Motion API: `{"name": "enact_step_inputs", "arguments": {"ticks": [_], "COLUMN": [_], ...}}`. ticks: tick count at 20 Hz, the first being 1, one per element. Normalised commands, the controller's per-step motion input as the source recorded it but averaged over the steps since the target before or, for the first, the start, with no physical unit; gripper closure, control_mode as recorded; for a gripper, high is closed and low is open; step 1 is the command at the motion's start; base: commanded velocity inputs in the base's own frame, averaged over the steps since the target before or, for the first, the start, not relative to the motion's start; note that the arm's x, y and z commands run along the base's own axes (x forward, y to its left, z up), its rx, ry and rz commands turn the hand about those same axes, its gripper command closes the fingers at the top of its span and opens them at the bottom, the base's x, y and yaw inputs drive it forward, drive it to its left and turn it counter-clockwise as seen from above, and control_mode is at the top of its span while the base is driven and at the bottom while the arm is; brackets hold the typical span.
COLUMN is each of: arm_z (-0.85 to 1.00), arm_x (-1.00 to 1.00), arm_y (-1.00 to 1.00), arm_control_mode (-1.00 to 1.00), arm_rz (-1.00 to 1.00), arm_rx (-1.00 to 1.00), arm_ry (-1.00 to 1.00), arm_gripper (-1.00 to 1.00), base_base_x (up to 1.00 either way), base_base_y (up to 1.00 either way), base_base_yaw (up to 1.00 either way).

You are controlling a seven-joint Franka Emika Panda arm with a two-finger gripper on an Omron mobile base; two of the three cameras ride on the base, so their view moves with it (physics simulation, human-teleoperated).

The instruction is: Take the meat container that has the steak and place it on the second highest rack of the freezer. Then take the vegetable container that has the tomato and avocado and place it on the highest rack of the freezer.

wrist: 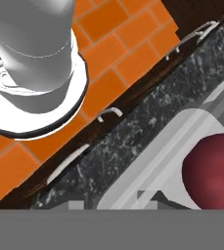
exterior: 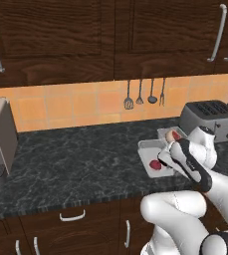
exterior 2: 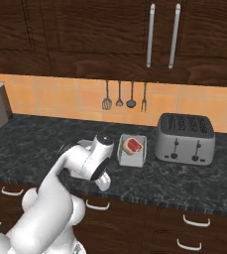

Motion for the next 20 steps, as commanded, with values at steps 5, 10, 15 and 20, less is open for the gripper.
{"name": "enact_step_inputs", "arguments": {"ticks": [5,10,15,20], "arm_z": [0.99,1.0,1.0,1.0], "arm_x": [-0.45,-0.5,-0.46,-0.47], "arm_y": [0.19,0.13,0.0,0.0], "arm_control_mode": [-1.0,-1.0,-1.0,-1.0], "arm_rz": [-0.07,-0.06,-0.01,-0.01], "arm_rx": [-0.08,-0.12,-0.08,-0.02], "arm_ry": [0.04,-0.06,0.0,0.03], "arm_gripper": [1.0,1.0,1.0,1.0], "base_base_x": [0.0,0.0,0.0,0.0], "base_base_y": [0.0,0.0,0.0,0.0], "base_base_yaw": [0.0,0.0,0.0,0.0]}}
